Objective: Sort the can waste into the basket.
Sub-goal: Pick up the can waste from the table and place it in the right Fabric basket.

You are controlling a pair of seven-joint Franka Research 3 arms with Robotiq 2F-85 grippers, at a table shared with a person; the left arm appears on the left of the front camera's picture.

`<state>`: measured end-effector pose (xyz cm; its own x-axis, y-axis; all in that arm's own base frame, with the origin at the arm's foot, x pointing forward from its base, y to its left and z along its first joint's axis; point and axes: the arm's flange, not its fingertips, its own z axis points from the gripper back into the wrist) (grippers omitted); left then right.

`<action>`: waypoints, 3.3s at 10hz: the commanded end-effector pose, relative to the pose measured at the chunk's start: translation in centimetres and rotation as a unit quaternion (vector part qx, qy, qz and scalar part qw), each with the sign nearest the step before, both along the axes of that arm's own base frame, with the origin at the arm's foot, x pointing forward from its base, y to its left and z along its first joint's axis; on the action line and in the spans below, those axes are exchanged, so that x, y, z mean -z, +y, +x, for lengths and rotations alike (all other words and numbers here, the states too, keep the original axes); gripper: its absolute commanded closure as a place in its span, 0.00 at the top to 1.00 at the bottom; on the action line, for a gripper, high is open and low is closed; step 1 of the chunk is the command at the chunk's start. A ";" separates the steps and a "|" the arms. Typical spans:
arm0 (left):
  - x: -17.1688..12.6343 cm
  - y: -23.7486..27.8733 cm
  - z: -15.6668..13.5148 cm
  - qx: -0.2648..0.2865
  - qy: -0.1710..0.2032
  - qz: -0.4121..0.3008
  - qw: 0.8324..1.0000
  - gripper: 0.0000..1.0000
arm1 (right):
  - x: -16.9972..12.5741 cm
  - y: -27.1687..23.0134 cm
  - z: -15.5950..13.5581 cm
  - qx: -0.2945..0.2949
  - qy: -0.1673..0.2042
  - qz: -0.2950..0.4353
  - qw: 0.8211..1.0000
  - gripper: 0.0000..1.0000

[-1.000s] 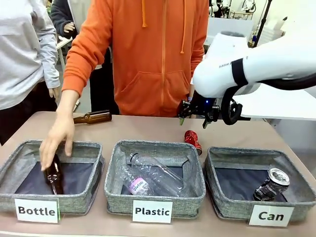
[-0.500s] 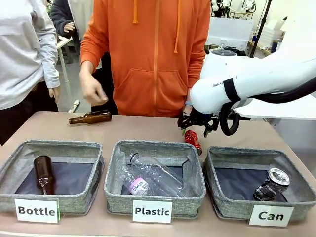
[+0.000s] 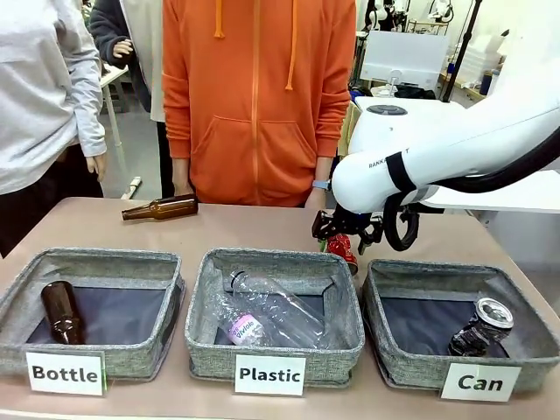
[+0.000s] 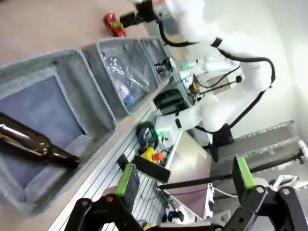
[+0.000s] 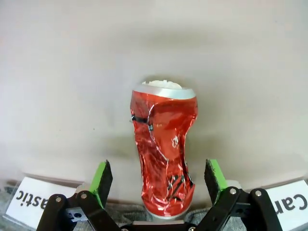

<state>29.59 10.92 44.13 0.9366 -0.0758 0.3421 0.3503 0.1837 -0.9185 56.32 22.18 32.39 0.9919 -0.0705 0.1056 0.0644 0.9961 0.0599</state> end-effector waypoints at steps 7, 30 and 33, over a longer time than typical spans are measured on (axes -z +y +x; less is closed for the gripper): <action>-1.2 2.1 -0.7 -0.019 -0.009 -0.011 1.000 1.00 | 2.4 0.6 1.1 -0.012 -0.010 -0.058 0.998 0.00; -1.2 2.1 -0.7 -0.019 -0.009 -0.011 1.000 1.00 | -18.0 -16.7 -16.6 -0.629 0.048 -0.052 0.774 0.00; -1.2 2.1 -0.7 -0.019 -0.009 -0.011 1.000 1.00 | -17.5 -16.5 -16.3 -0.631 0.048 -0.056 0.772 0.60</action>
